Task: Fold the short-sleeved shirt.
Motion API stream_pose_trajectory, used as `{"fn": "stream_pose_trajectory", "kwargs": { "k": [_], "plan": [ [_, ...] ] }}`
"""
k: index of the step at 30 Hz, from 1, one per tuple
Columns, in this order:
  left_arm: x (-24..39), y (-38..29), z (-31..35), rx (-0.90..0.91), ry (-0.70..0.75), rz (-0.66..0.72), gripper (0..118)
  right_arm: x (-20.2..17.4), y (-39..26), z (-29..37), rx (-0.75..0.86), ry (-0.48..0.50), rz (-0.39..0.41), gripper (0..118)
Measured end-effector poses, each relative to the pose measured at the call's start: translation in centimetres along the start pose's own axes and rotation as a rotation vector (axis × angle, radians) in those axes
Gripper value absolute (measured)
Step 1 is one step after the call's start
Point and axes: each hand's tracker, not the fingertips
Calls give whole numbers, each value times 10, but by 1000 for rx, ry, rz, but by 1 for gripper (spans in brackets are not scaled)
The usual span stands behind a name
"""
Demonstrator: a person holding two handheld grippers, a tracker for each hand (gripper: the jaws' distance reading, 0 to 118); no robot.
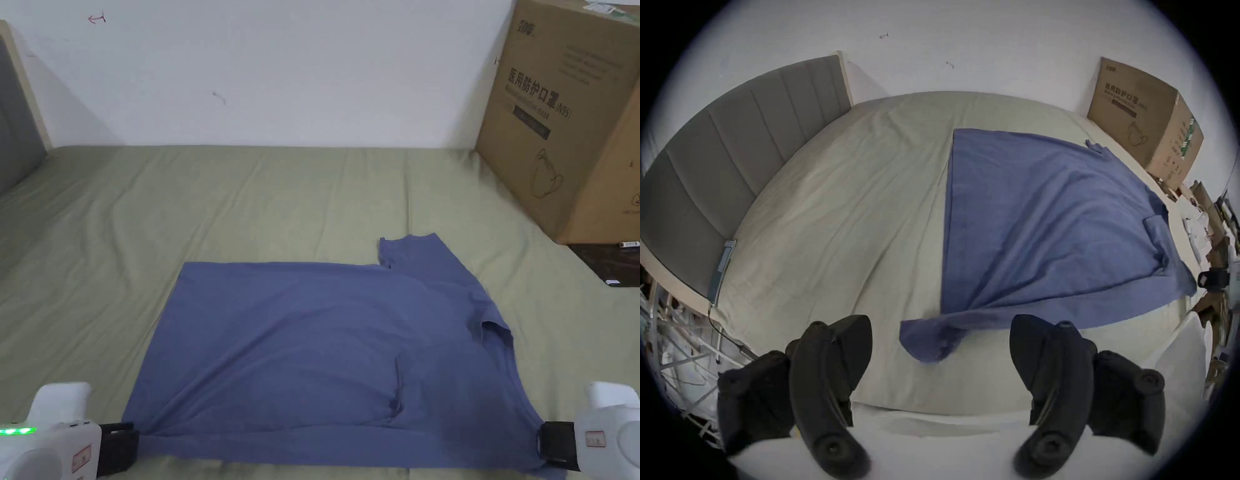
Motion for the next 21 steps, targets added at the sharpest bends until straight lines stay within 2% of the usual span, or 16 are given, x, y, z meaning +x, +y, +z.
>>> {"fn": "stream_pose_trajectory", "kwargs": {
  "k": [2, 3, 4, 5, 6, 8, 10, 13, 14, 15, 18, 19, 20, 21],
  "plan": [
    [2, 0, 6, 7, -18, -7, 89, 2, -4, 9, 7, 44, -27, 70],
    [3, 0, 9, 8, -32, -10, 77, 2, -5, 12, 12, 54, -27, 61],
    [3, -1, 11, 10, -47, -12, 57, 0, -6, 15, 18, 60, -24, 45],
    [3, -3, 14, 20, -58, -1, 31, -2, -8, 18, 25, 63, -10, 15],
    [3, -5, 15, 26, -74, 14, 1, -5, -10, 20, 39, 62, 4, 0],
    [-1, -11, 12, 20, -102, 46, 0, -12, -18, 24, 97, 47, 43, 0],
    [-5, -19, 9, 9, -118, 77, 0, -17, -24, 22, 91, 35, 99, 0],
    [-13, -29, 2, -22, -122, 122, 0, -14, -24, 13, 38, 60, 59, 0],
    [-16, -31, 0, -20, -113, 120, 3, -12, -24, 11, 44, 61, 47, 0],
    [-16, -29, 1, -13, -103, 123, 26, -12, -23, 9, 38, 60, 49, 0],
    [-25, -17, -4, -9, -96, 136, 55, -11, -19, 6, 30, 49, 49, 0],
    [-24, -11, -5, -13, -112, 150, 85, -10, -17, 4, 19, 59, 46, 0],
    [-26, -7, -10, -18, -132, 160, 106, -10, -16, 3, 18, 63, 38, 0],
    [-28, -4, -15, -19, -143, 164, 115, -11, -16, 3, 16, 66, 34, 0]
  ]
}}
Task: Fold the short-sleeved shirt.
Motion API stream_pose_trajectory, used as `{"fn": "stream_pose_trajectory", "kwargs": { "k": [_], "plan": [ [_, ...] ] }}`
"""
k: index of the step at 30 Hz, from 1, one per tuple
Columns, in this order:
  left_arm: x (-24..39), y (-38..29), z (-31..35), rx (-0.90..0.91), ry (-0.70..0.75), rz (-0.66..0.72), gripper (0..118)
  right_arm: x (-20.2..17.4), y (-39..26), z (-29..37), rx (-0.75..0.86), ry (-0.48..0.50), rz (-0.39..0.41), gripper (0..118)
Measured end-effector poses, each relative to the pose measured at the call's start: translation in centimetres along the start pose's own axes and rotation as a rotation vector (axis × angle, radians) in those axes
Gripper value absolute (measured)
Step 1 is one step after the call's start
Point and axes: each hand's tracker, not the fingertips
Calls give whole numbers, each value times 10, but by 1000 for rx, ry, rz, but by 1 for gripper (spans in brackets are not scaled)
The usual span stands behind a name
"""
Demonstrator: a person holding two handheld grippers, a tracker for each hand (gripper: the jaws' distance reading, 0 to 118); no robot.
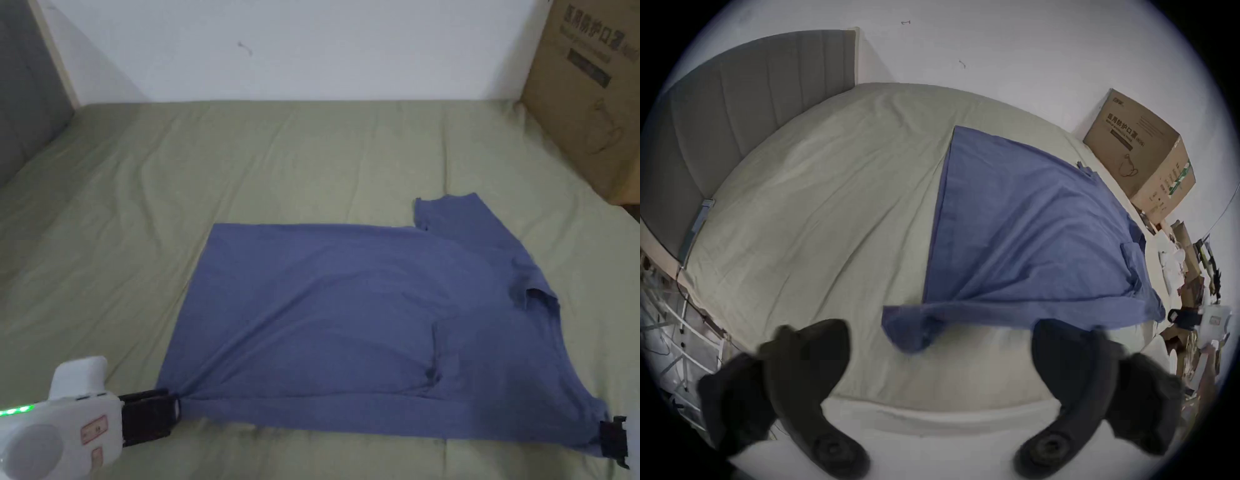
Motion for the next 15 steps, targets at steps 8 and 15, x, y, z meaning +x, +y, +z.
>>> {"fn": "stream_pose_trajectory", "kwargs": {
  "k": [8, 15],
  "plan": [
    [2, -1, -37, -83, -11, 10, 5, -2, -2, -8, -42, 2, 1, 0],
    [22, 1, -18, -62, 20, -48, 5, 3, -1, 0, 14, 69, 9, 47]
  ]
}}
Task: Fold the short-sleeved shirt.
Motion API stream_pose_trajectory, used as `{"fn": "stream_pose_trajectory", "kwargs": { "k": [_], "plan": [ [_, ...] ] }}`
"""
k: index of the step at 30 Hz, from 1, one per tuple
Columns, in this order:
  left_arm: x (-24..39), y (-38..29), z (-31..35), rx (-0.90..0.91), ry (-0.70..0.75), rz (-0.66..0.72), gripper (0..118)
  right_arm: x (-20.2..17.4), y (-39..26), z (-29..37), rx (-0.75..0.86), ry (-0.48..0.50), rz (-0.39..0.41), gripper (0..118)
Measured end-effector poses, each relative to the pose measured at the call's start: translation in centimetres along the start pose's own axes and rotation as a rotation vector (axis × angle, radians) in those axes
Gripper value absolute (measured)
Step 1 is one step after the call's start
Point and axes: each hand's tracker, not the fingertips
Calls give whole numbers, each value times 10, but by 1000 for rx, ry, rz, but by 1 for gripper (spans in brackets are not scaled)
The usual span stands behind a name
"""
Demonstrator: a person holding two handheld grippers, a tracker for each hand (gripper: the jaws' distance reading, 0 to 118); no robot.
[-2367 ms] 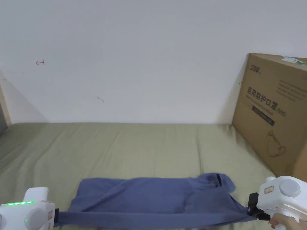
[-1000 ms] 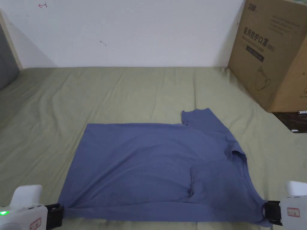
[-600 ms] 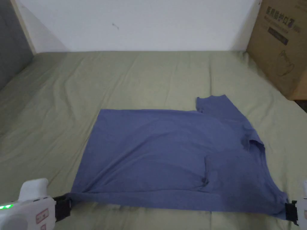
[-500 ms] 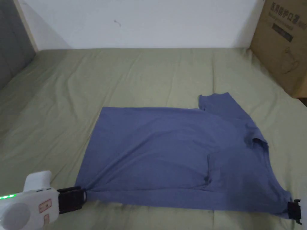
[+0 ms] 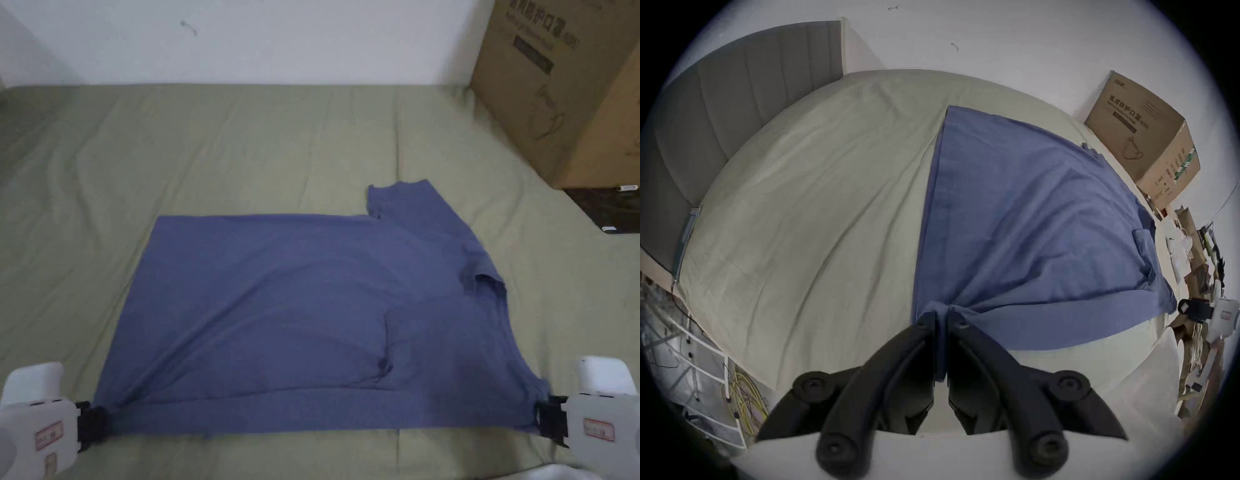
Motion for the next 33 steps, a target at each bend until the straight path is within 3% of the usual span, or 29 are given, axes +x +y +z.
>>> {"fn": "stream_pose_trajectory", "kwargs": {
  "k": [1, 2, 6, 7, 8, 9, 11, 12, 14, 26, 30, 31, 33],
  "plan": [
    [1, 0, 1, -2, 0, 0, 5, -2, 3, 2, 12, -6, 11, 76],
    [3, 0, 2, -2, 3, -2, 5, -1, 5, 1, 16, -6, 10, 82],
    [5, 0, 4, -4, 10, -3, 5, 5, 17, -7, 26, 14, -24, 80],
    [-1, 2, -3, -5, 9, 1, 5, 8, 19, -15, 18, 14, -24, 72],
    [-2, 2, -3, -7, 8, 2, 5, 10, 19, -23, -6, 11, -27, 42],
    [-3, 2, -3, -10, 8, 1, 5, 11, 19, -30, -44, 12, -33, 0],
    [0, 3, -2, -14, 8, -6, 5, 10, 11, -38, -76, 0, -26, 0],
    [0, 4, -1, -15, 8, -5, 5, 9, 7, -39, -42, -63, -29, 0],
    [0, 5, -1, -15, 11, 2, 5, 14, 3, -34, -70, -8, -40, 0],
    [3, 17, 9, 29, 3, -20, 5, 18, 52, -1, 22, 49, -97, 0],
    [-6, 49, -8, 55, -7, -29, 5, 17, 93, -11, 47, 39, -89, 0],
    [3, 96, -11, 52, -13, -41, 5, 17, 104, -17, 48, 44, -90, 0],
    [-1, 111, -22, 35, -9, -63, 5, 14, 123, -33, 47, 30, -88, 0]
  ]
}}
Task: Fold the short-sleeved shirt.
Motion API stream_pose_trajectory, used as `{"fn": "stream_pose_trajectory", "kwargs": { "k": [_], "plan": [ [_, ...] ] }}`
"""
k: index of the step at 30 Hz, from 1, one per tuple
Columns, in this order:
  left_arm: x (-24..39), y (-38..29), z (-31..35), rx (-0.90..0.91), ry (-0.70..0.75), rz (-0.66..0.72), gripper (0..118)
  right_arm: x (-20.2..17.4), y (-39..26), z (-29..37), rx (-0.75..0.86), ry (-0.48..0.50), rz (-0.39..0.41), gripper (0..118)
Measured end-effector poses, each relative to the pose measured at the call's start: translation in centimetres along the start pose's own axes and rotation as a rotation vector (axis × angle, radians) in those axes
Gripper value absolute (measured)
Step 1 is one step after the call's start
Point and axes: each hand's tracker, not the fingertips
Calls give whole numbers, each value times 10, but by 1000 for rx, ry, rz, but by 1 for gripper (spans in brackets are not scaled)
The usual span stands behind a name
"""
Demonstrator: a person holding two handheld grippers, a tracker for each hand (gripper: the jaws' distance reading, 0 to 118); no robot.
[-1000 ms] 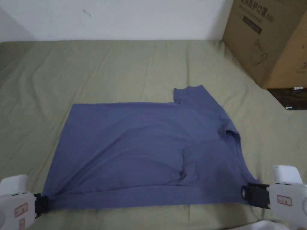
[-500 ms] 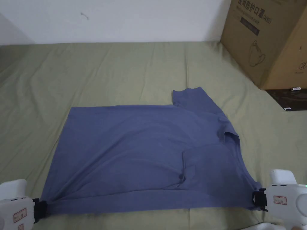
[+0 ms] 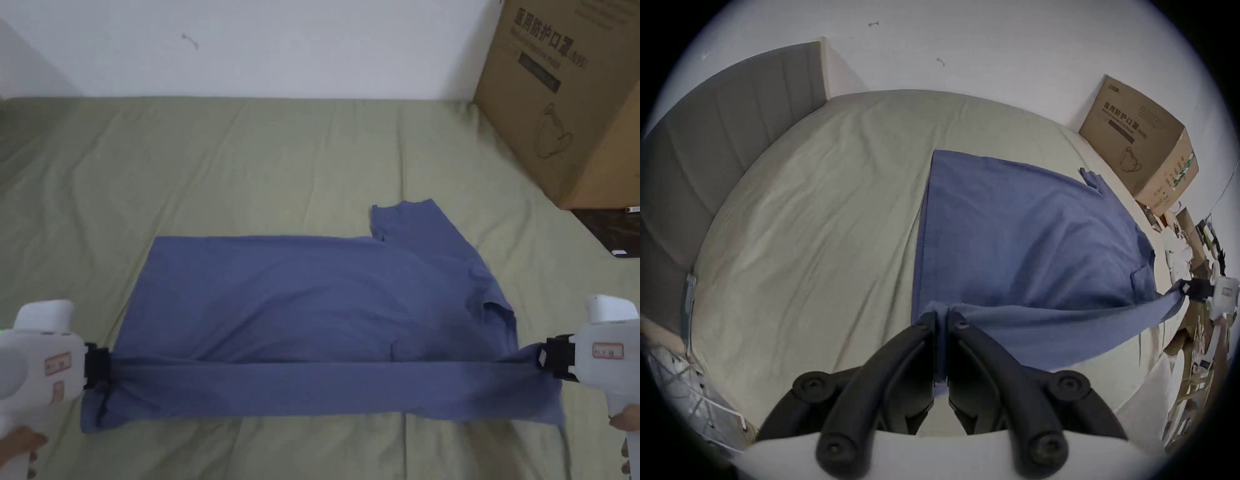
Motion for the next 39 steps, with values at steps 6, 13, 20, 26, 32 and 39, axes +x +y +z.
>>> {"fn": "stream_pose_trajectory", "kwargs": {
  "k": [6, 13, 20, 26, 32, 39],
  "plan": [
    [18, 31, -57, -111, -13, -116, 33, -6, 19, -61, -90, -74, 32, 0],
    [-7, 23, -47, -100, 34, -58, 97, -8, 17, -58, -68, -92, 48, 68],
    [-16, 11, -42, -12, 12, 12, 67, -5, 2, -6, 10, -23, 24, 23],
    [-4, -70, 22, -5, -44, 81, 0, -9, -44, 2, -18, -11, 39, 0],
    [-20, -69, 20, -1, -45, 68, 64, -5, -64, -9, -65, -26, -6, 0],
    [-18, -48, -43, -101, -37, 1, 50, -3, -61, -9, -62, -5, -55, 0]
  ]
}}
